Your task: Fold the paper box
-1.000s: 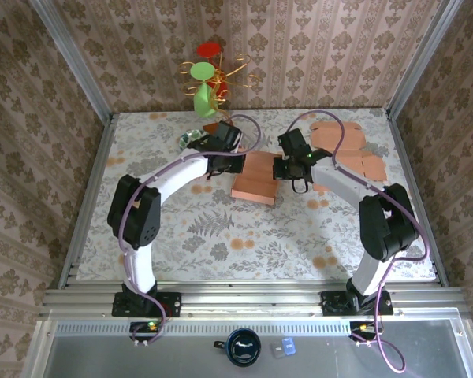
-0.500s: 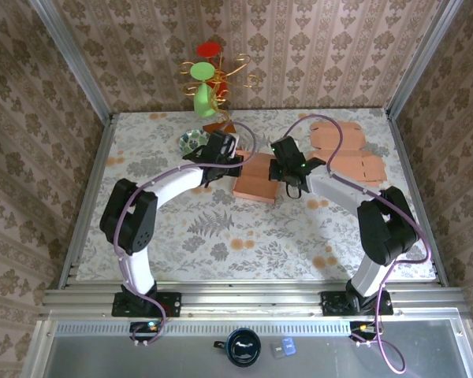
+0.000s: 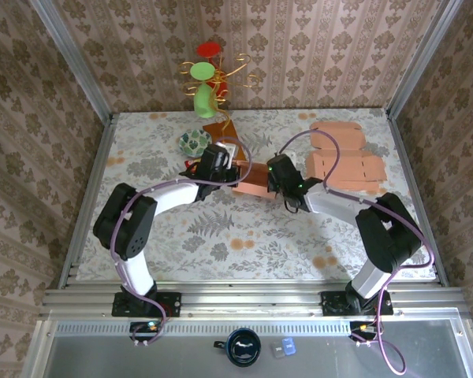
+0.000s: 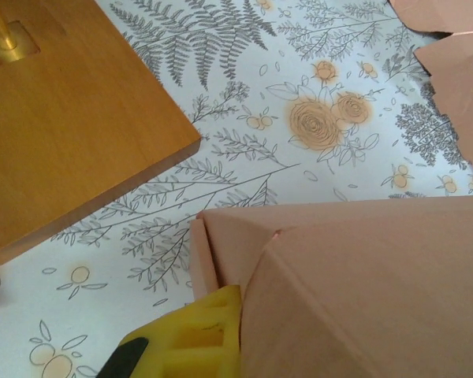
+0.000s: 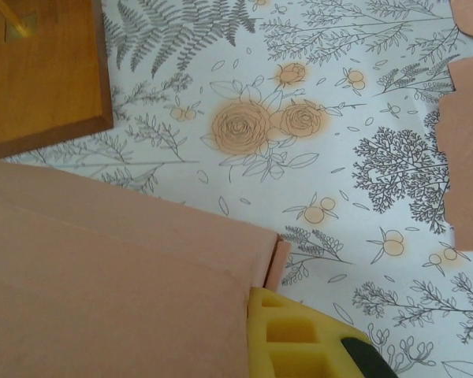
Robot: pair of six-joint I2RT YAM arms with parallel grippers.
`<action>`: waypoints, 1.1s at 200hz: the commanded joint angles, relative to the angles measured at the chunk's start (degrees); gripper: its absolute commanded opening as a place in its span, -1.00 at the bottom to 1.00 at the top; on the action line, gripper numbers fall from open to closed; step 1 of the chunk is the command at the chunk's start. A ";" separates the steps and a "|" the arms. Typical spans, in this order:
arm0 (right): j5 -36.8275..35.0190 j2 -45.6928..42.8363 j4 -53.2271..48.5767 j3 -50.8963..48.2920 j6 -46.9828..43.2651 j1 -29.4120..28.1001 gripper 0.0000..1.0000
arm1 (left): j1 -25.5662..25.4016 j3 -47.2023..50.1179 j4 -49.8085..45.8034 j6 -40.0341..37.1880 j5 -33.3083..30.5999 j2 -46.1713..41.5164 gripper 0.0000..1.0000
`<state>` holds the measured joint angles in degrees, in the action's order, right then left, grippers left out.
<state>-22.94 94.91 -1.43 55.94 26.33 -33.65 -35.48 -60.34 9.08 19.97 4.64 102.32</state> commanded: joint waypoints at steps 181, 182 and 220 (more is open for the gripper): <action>41.12 -25.92 -37.51 14.13 27.39 18.68 0.80 | -3.87 5.18 -0.76 0.96 -9.42 -4.24 -1.00; 41.39 -25.92 -37.59 14.25 27.60 19.18 0.79 | -3.88 5.21 -0.79 1.00 -9.41 -4.24 -1.00; 55.36 -18.59 -37.61 15.64 35.25 33.07 0.54 | -4.59 6.52 0.12 1.00 -10.11 -4.93 -1.00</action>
<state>21.26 70.63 -34.13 71.26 55.13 -5.45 -39.46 -55.68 10.74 19.99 -4.58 99.04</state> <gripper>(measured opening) 0.818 0.064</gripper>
